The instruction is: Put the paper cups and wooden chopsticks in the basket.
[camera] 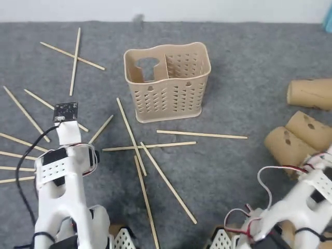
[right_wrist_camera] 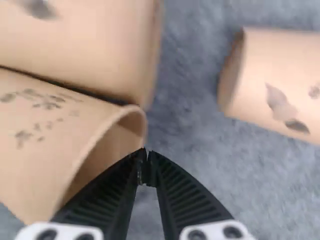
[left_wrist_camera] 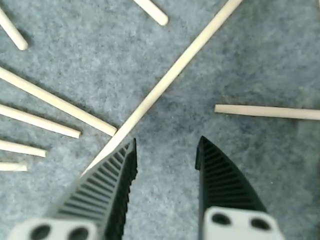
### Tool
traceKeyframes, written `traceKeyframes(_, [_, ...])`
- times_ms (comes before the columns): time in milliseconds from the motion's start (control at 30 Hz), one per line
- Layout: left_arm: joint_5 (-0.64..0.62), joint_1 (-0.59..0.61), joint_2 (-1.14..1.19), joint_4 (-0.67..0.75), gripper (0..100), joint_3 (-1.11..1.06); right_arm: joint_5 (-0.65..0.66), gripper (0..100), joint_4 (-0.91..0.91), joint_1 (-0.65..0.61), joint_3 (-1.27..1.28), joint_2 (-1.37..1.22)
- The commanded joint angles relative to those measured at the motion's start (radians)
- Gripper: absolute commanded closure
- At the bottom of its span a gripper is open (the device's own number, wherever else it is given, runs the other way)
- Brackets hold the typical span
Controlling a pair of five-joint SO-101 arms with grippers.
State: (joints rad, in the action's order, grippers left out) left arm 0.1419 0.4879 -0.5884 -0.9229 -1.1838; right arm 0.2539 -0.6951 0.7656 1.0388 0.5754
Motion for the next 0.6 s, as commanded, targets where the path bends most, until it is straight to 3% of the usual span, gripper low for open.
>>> traceKeyframes(0, [0.009,-0.005,-0.031,0.018,82,0.001,-0.049,99.0,0.041,-0.104,-0.029,0.107])
traceKeyframes(300, [0.009,-0.003,-0.031,0.020,82,0.001,-0.107,99.0,0.239,-0.357,-0.031,0.113])
traceKeyframes(567, [0.009,-0.003,-0.031,0.020,82,0.001,-0.144,98.9,0.091,-0.443,-0.245,-0.079])
